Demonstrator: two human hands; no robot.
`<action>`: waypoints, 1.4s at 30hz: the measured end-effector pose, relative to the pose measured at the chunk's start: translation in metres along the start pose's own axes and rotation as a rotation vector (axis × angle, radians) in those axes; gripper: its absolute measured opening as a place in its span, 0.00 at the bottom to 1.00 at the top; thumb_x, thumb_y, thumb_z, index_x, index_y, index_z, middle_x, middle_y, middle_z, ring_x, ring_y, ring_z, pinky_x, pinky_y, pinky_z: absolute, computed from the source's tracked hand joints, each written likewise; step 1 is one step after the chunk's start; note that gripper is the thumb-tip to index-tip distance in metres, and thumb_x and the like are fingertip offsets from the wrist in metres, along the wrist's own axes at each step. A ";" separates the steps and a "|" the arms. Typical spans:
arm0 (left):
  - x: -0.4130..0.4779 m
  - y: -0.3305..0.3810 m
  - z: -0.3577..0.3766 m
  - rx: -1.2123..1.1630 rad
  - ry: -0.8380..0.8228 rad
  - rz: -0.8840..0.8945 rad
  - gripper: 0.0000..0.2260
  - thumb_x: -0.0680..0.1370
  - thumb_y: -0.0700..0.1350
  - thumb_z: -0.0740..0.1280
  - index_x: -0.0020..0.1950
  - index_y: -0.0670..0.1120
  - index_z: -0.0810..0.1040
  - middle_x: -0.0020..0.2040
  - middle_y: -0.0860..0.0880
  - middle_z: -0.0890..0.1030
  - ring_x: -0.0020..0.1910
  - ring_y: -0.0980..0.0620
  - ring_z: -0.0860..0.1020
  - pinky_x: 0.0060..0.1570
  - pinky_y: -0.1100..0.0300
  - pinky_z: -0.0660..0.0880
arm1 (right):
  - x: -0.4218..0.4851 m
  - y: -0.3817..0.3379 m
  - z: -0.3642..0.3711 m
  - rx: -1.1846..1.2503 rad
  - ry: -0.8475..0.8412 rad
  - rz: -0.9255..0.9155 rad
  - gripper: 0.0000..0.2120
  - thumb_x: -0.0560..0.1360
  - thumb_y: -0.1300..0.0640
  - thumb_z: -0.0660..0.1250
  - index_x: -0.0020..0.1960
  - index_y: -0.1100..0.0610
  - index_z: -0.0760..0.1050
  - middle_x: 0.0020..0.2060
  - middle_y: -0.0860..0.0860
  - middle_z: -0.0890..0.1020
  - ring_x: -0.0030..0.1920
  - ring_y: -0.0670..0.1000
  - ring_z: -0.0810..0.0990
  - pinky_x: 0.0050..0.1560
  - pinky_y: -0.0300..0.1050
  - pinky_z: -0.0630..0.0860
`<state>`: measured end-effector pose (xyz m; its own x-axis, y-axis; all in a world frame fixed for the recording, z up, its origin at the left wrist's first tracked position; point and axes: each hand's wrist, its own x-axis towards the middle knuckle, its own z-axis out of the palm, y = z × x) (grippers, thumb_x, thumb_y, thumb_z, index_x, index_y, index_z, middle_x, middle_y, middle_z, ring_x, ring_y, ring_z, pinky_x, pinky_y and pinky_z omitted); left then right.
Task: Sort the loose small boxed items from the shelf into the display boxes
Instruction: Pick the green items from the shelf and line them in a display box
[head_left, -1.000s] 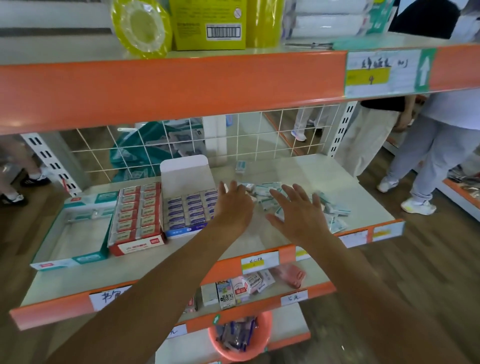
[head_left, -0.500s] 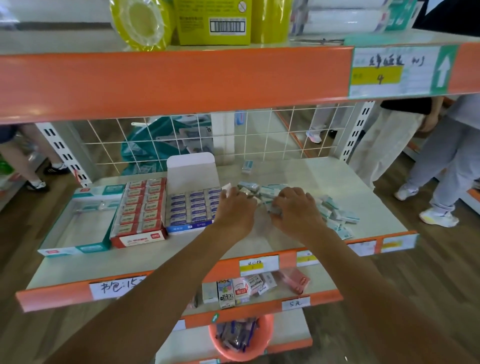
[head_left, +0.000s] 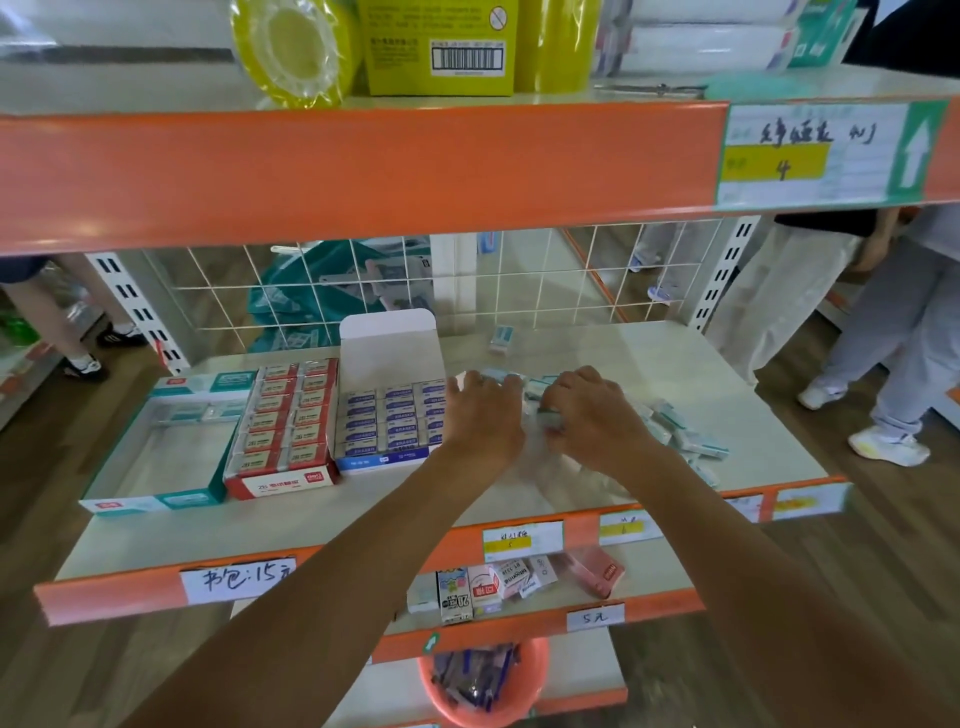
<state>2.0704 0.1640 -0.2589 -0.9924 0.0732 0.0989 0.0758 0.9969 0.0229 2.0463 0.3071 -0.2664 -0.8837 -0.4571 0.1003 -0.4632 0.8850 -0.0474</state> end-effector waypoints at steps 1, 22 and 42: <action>-0.001 -0.001 -0.004 -0.020 0.064 0.004 0.14 0.77 0.45 0.62 0.63 0.47 0.70 0.56 0.45 0.77 0.58 0.45 0.72 0.60 0.50 0.67 | 0.000 0.001 -0.001 0.029 0.083 -0.006 0.12 0.73 0.52 0.67 0.55 0.55 0.77 0.52 0.51 0.78 0.58 0.55 0.71 0.56 0.49 0.68; -0.035 -0.090 -0.036 -0.853 0.055 -0.297 0.11 0.75 0.39 0.68 0.58 0.46 0.78 0.52 0.50 0.80 0.45 0.55 0.74 0.45 0.67 0.70 | 0.019 -0.058 -0.006 0.488 0.490 -0.174 0.24 0.64 0.73 0.71 0.59 0.63 0.77 0.49 0.59 0.74 0.38 0.45 0.72 0.46 0.34 0.72; -0.073 -0.175 -0.054 -1.168 0.057 -0.456 0.18 0.72 0.35 0.71 0.56 0.50 0.70 0.56 0.49 0.76 0.50 0.49 0.79 0.42 0.58 0.82 | 0.044 -0.150 -0.018 0.553 0.367 -0.211 0.17 0.70 0.66 0.73 0.58 0.62 0.75 0.53 0.57 0.77 0.50 0.51 0.79 0.51 0.47 0.80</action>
<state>2.1347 -0.0170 -0.2167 -0.9475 -0.3012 -0.1074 -0.2029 0.3069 0.9299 2.0785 0.1555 -0.2366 -0.7361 -0.4689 0.4881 -0.6751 0.5605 -0.4796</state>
